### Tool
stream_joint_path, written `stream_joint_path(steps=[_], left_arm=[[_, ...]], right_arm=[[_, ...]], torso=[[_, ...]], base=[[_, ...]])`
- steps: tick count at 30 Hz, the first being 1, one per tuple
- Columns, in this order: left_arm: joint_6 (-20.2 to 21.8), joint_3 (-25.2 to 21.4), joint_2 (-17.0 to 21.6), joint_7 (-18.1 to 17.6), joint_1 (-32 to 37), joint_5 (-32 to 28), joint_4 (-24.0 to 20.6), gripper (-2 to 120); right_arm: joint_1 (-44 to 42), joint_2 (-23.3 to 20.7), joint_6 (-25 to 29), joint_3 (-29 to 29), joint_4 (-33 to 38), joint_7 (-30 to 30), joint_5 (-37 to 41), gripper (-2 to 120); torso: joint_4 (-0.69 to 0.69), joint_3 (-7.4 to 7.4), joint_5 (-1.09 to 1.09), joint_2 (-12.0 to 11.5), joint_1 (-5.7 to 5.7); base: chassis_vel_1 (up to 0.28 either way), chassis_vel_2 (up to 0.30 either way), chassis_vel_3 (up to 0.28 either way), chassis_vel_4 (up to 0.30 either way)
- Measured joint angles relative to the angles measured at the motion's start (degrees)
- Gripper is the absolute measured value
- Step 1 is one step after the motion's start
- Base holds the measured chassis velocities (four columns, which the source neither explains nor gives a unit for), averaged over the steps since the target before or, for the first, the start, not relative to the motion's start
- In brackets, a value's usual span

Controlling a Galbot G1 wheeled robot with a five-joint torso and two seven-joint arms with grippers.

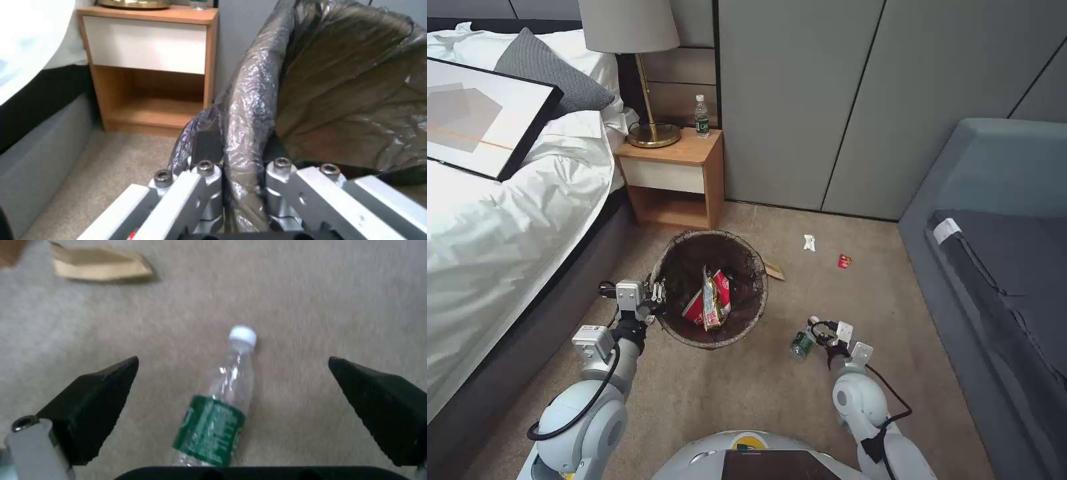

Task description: Pick up the trash bin, then pick up the garbage from the floor and place it into the trash bin.

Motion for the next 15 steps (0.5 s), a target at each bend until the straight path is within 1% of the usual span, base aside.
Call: stream_joint_path(steps=[1,4,6,9,11,14,15], left_arm=[[0.00,0.00,0.00,0.00,0.00,0.00,0.00,7],[0.00,0.18,0.09,0.18,-0.08,0.05,0.13,7],[0.00,0.19,0.08,0.20,-0.04,0.07,0.13,7],[-0.08,0.17,0.05,0.32,0.22,0.24,-0.07,7],[-0.10,0.17,0.04,0.33,0.25,0.26,-0.10,7],[-0.19,0.16,-0.03,0.36,0.38,0.35,-0.28,7],[-0.19,0.16,-0.03,0.36,0.38,0.35,-0.28,7]], right_arm=[[0.00,0.00,0.00,0.00,0.00,0.00,0.00,100],[1.97,1.16,0.42,-0.86,-3.85,0.86,-0.17,100],[2.49,1.32,0.51,-1.12,-4.79,0.95,-0.31,100],[5.46,2.43,1.19,-2.20,-9.58,1.79,-1.08,100],[5.85,2.62,1.27,-2.29,-10.19,1.92,-1.17,100],[7.82,3.51,1.79,-2.85,-13.81,2.28,-2.39,100],[7.82,3.51,1.79,-2.85,-13.81,2.28,-2.39,100]], torso=[[0.00,0.00,0.00,0.00,0.00],[0.00,0.00,0.00,0.00,0.00],[0.00,0.00,0.00,0.00,0.00],[0.01,0.00,0.00,0.00,0.00],[0.00,0.00,0.00,0.00,0.00],[0.01,0.00,0.01,0.00,0.00],[0.01,0.00,0.01,0.00,0.00]], base=[[0.000,0.000,0.000,0.000],[0.000,0.000,0.000,0.000],[0.000,0.000,0.000,0.000],[0.000,0.000,0.000,0.000],[0.000,0.000,0.000,0.000],[0.000,0.000,0.000,0.000],[0.000,0.000,0.000,0.000]])
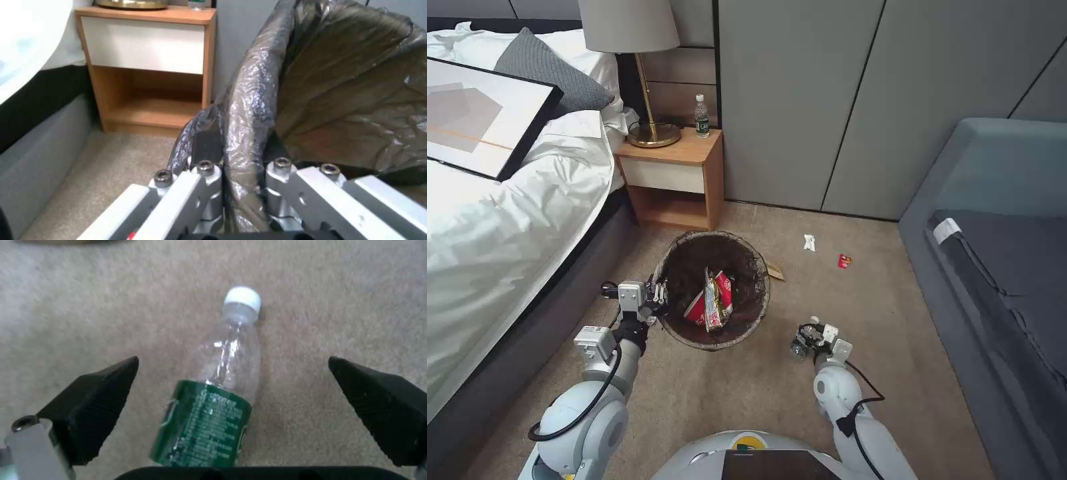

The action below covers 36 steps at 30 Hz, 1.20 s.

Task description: Pick up the trash bin, then pick up the garbage from the floor and place it into the trash bin.

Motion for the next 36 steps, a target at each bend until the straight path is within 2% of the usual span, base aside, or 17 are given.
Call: stream_joint_path(steps=[14,22,25,27,33,36], left_arm=[[-0.25,-0.01,-0.23,0.10,-0.05,0.22,-0.01,7],[-0.32,-0.01,-0.20,0.12,-0.22,0.18,0.13,7],[-0.33,-0.01,-0.20,0.12,-0.23,0.18,0.15,7],[-0.35,0.01,-0.20,0.12,-0.21,0.17,0.16,7],[-0.38,0.04,-0.24,0.12,-0.17,0.16,0.12,7],[-0.39,0.08,-0.26,0.13,-0.13,0.16,0.08,7]], right_arm=[[4.59,2.74,0.32,-2.32,-6.75,2.11,-2.51,100],[5.17,3.06,0.28,-2.40,-7.71,2.12,-2.38,100],[5.21,3.10,0.25,-2.40,-7.83,2.11,-2.22,94],[5.22,3.20,0.10,-2.40,-8.03,2.32,-1.02,86],[5.46,3.46,0.02,-2.10,-8.95,2.62,0.12,82],[5.59,3.47,0.00,-2.10,-9.29,2.64,0.44,74]], torso=[[0.00,0.00,0.00,0.00,0.00],[-0.01,0.00,0.00,0.00,0.00],[0.00,0.00,0.00,0.00,0.00],[-0.01,0.00,0.00,0.00,0.00],[-0.01,0.00,0.00,0.00,0.00],[-0.01,0.00,0.00,0.00,0.00]], base=[[0.000,0.000,0.000,0.000],[0.000,0.000,0.000,0.000],[0.000,0.000,0.000,0.000],[0.000,0.000,0.000,0.000],[0.000,0.000,0.000,0.000],[0.000,0.000,0.000,0.000]])
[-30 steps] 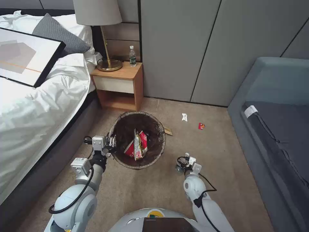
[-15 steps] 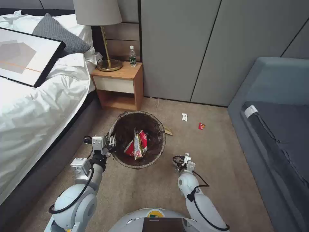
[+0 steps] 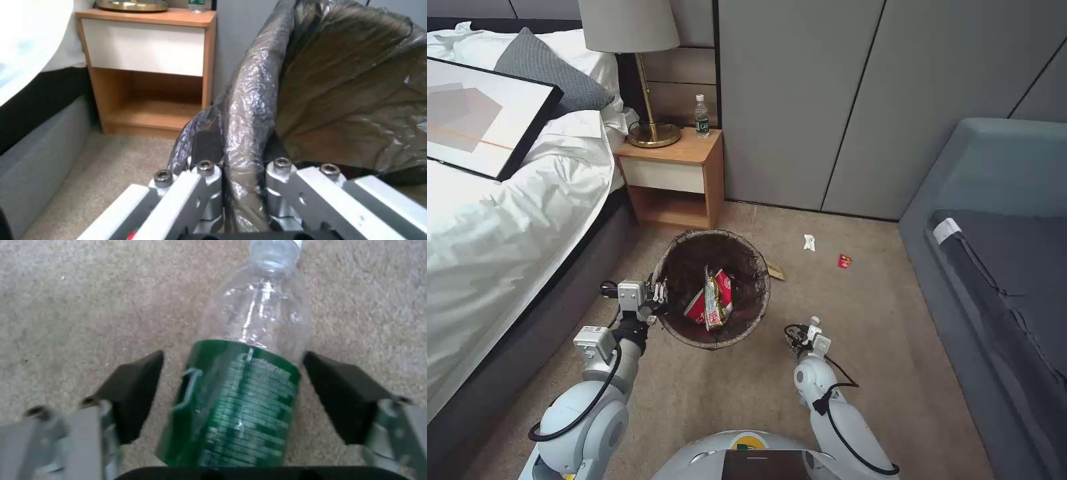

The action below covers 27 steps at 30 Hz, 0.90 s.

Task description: Pick up the trash bin, then pick up the garbage from the floor and place it into the trash bin.

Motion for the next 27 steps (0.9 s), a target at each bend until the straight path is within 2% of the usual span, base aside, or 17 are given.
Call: stream_joint_path(steps=[3,6,8,13,18,21,22,24,27], left_arm=[[0.00,0.01,0.02,0.03,0.01,0.00,-0.04,7],[0.00,0.01,0.04,0.05,-0.02,0.00,-0.05,7],[0.00,0.03,0.06,0.07,-0.04,0.01,-0.07,7],[0.00,0.09,0.07,0.15,0.01,0.01,-0.16,7],[-0.01,0.08,0.10,0.18,0.00,0.01,-0.17,7],[0.00,0.05,0.16,0.18,-0.05,-0.07,-0.17,7],[0.00,0.05,0.16,0.18,-0.05,-0.07,-0.17,7],[0.00,0.00,0.25,0.19,-0.05,-0.17,-0.19,7],[0.03,-0.31,0.48,0.20,0.03,-0.34,-0.30,7]], right_arm=[[0.30,0.11,0.00,0.01,-0.65,0.00,0.18,59],[0.52,0.26,0.07,0.10,-1.03,-0.03,0.29,53],[0.71,0.41,0.19,0.27,-1.45,-0.02,0.59,43],[0.63,0.42,0.37,0.32,-1.35,-0.04,0.72,31],[-0.83,-0.60,0.35,-0.19,1.49,-0.23,-0.42,28],[-3.85,-4.91,1.11,-0.90,8.87,-3.83,-4.63,28],[-3.85,-4.91,1.11,-0.90,8.87,-3.83,-4.63,28],[-5.73,-8.89,1.95,-0.73,13.71,-8.37,-7.57,28],[-8.33,-14.48,1.01,0.40,20.95,-14.42,-8.08,28]], torso=[[0.00,0.00,0.00,0.00,0.00],[0.01,-0.01,-0.01,0.00,0.00],[0.00,-0.01,-0.02,0.00,0.00],[0.01,-0.01,-0.01,0.00,0.00],[0.02,0.00,0.03,0.00,0.00],[0.01,0.00,0.01,0.00,0.00],[0.01,0.00,0.01,0.00,0.00],[0.01,0.00,0.02,0.00,0.00],[-0.01,0.00,0.02,0.00,0.00]], base=[[0.000,0.000,0.000,0.000],[0.000,0.000,0.000,0.000],[0.000,0.000,0.000,0.000],[0.000,0.000,0.000,0.000],[0.000,0.000,0.000,0.000],[0.000,0.000,0.000,0.000],[0.000,0.000,0.000,0.000],[0.000,0.000,0.000,0.000],[0.000,0.000,0.000,0.000]])
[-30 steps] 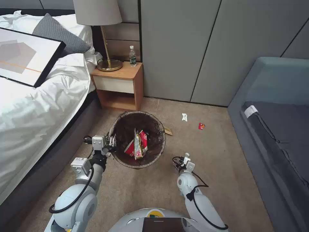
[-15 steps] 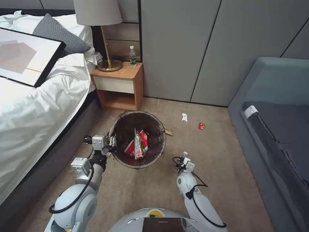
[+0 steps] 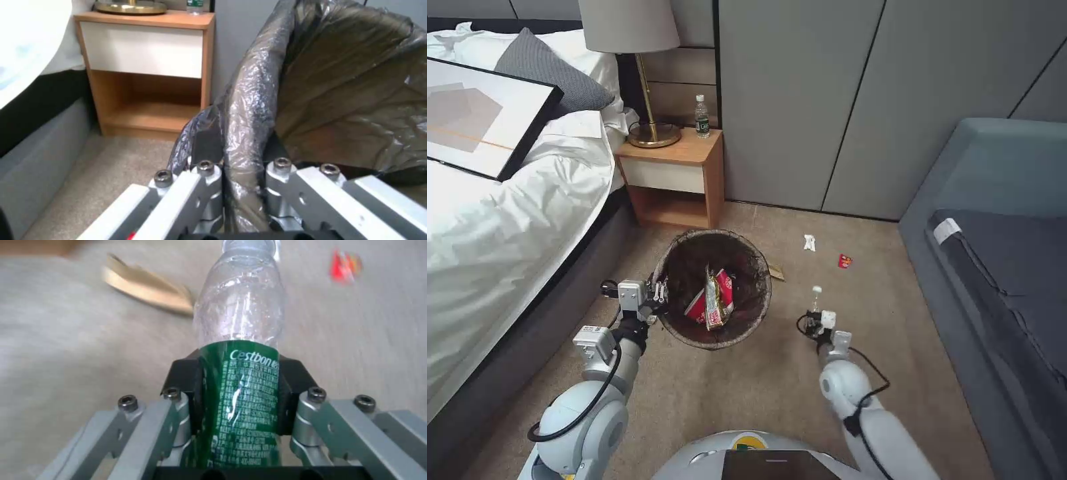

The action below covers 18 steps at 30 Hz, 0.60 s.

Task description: Pick up the trash bin, then pick up the garbage from the floor and place it into the trash bin.

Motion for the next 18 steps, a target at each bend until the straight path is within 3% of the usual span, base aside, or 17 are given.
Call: stream_joint_path(steps=[7,11,18], left_arm=[[0.03,-0.21,0.03,-0.01,0.19,-0.15,-0.04,7],[0.04,-0.22,0.06,-0.02,0.36,-0.15,-0.04,7],[0.18,-0.51,0.36,-0.06,0.63,-0.30,0.23,7]], right_arm=[[-4.77,-8.82,-0.61,3.62,14.66,-8.57,1.83,28],[-6.46,-11.52,-0.69,5.69,19.74,-11.94,2.37,28],[-6.89,-16.21,-0.72,12.69,26.20,-26.97,4.76,28]], torso=[[0.02,0.00,0.00,0.00,0.00],[0.02,0.00,0.00,0.00,0.00],[0.01,0.00,-0.02,0.00,0.00]], base=[[0.000,0.000,0.000,0.000],[0.000,0.000,0.000,0.000],[0.000,0.000,0.000,0.000]])
